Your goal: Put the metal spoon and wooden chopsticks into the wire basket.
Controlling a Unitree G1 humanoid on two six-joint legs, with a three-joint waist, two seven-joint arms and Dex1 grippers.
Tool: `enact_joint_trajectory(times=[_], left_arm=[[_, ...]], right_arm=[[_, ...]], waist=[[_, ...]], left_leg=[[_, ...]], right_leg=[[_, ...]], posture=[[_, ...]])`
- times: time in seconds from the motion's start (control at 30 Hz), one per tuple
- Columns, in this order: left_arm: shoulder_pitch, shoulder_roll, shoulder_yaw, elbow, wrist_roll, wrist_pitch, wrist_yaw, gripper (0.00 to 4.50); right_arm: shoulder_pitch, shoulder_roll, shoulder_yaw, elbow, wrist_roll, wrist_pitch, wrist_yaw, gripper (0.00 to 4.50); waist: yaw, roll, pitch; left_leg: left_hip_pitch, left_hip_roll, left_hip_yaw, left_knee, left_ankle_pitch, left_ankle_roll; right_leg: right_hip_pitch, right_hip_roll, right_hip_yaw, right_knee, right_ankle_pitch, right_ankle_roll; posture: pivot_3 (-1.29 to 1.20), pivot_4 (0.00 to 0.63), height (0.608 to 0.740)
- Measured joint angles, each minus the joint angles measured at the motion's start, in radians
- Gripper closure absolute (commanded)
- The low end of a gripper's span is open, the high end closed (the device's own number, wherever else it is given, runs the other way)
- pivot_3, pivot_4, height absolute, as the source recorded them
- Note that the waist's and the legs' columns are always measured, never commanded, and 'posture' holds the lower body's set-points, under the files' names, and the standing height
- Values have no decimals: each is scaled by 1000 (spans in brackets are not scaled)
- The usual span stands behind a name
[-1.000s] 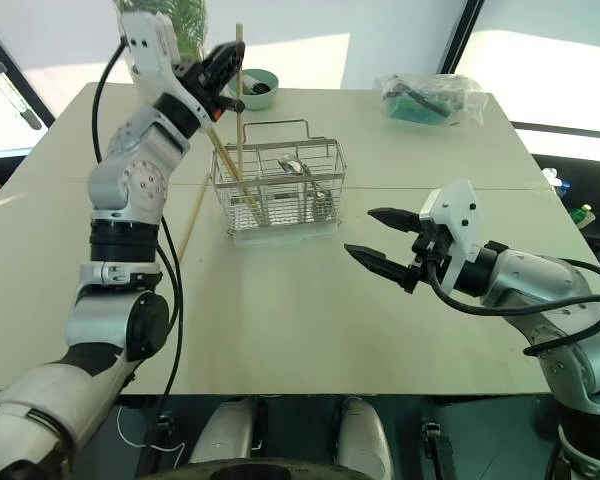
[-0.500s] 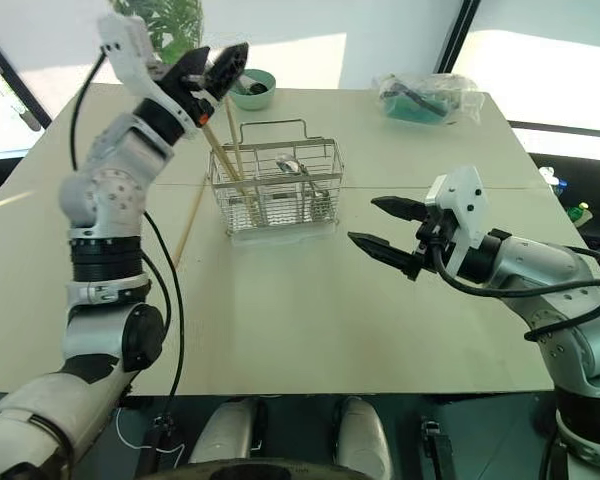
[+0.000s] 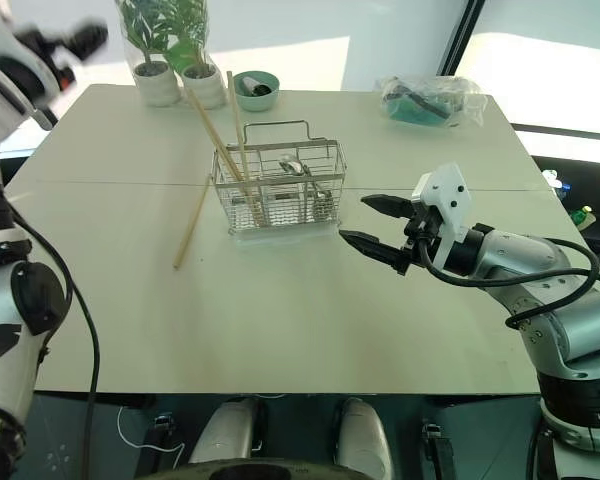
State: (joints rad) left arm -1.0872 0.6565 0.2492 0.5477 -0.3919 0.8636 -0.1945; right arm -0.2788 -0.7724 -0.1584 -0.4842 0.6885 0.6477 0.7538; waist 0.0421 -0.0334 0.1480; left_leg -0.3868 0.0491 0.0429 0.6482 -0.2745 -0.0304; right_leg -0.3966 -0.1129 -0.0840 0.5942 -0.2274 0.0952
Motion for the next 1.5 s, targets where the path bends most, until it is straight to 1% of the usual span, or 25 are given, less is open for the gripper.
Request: enact_joint_trajectory(times=[0.1,0.2,0.4,0.53,0.73,0.87,0.97,1.13,1.17,1.2,1.5], left_arm=[[44,-61,-70,75,52,2,-21,74],[55,-126,-90,182,89,-30,-22,74],[1,-209,-121,421,165,-112,-24,74],[-67,-227,-147,553,213,-147,-69,74],[-122,-238,-178,642,277,-152,-112,74],[-152,-245,-178,679,298,-132,-120,74],[-164,-248,-161,700,301,-131,-97,865],[-165,-246,-118,711,301,-126,-62,3463],[-165,-246,-116,712,301,-126,-59,4040],[-165,-246,-111,713,301,-125,-56,4460],[-165,-240,-61,713,293,-113,-33,4460]], right_arm=[[-4,3,6,2,-5,0,1,1087],[-4,6,18,4,-9,0,1,1087],[-6,9,20,4,-11,0,-4,1087],[15,9,16,-12,-10,0,-16,1087],[71,9,15,-49,-7,0,-18,1087],[75,9,12,-57,-7,0,-19,1087],[74,9,8,-58,-5,1,-22,1087],[73,9,3,-58,2,2,-23,1087],[73,9,3,-58,2,2,-23,1087],[73,9,3,-58,2,2,-23,1087],[73,9,3,-58,2,2,-22,1087]], waist=[[-3,0,0],[-4,-1,0],[-4,-1,0],[-3,-1,0],[-3,0,0],[-3,0,-1],[-3,0,-1],[-1,1,-1],[-1,1,-1],[-1,1,-1],[-4,1,-1]], left_leg=[[-3,0,0,0,0,0],[-3,0,1,-1,0,0],[-3,0,1,-1,0,0],[-3,0,1,0,0,0],[-3,0,1,0,0,0],[-2,0,1,0,0,0],[-2,0,1,0,0,0],[-2,0,1,0,0,0],[-2,0,1,0,0,0],[-2,-1,1,0,0,0],[-2,0,1,0,0,0]], right_leg=[[-1,0,0,1,0,0],[-3,0,0,1,0,0],[-4,0,0,1,0,0],[-4,0,0,0,0,0],[-3,0,0,0,0,0],[-3,0,0,1,0,0],[-3,-1,0,0,0,0],[-3,-1,0,1,0,0],[-3,-1,0,1,0,0],[-3,-1,0,1,0,0],[-3,-1,0,1,0,0]], posture=[[0,150,717],[0,150,717],[0,150,717],[0,150,717],[0,150,717],[0,150,717],[0,150,717],[0,150,717],[0,150,717],[0,150,717],[0,150,717]])
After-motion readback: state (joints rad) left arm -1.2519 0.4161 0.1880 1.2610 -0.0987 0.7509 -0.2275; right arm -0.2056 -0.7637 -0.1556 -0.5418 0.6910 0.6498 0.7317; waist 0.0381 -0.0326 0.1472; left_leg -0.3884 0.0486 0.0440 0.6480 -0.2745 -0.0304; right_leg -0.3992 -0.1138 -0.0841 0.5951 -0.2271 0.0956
